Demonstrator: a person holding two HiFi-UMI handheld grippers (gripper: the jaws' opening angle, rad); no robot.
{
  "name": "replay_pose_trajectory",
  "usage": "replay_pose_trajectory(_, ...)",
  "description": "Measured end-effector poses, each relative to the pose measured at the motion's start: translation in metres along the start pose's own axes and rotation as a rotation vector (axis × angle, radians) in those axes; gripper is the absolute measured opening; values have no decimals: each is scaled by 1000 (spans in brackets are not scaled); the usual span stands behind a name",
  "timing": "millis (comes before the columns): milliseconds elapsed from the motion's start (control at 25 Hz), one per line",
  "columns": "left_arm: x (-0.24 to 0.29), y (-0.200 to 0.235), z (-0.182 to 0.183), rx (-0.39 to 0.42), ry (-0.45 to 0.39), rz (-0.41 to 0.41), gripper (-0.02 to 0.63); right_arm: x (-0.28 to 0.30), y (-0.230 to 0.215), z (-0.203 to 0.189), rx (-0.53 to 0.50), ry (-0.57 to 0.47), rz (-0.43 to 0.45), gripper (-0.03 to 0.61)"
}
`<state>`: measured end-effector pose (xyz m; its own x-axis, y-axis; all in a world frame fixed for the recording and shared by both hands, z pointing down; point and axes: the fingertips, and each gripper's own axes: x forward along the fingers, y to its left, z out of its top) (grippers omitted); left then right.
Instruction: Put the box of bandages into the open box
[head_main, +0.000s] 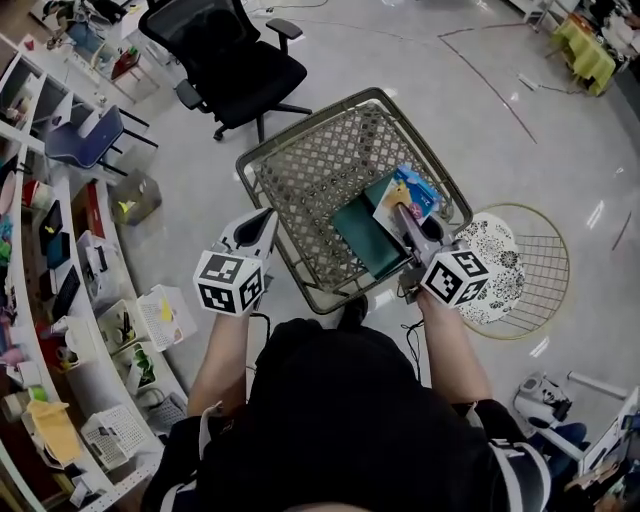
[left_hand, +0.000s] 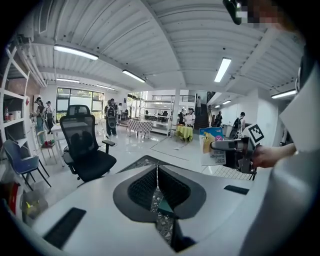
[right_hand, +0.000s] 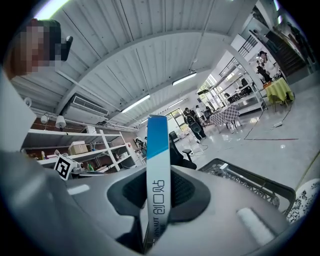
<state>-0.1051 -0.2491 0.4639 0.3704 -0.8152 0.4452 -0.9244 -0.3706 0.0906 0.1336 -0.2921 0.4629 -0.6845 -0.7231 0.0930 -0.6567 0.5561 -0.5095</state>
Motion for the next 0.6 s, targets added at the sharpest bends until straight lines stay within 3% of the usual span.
replay_pose_trajectory(600,38,38,16,-61,-42,-139,14,29,-9,-22,8,69,-137,86)
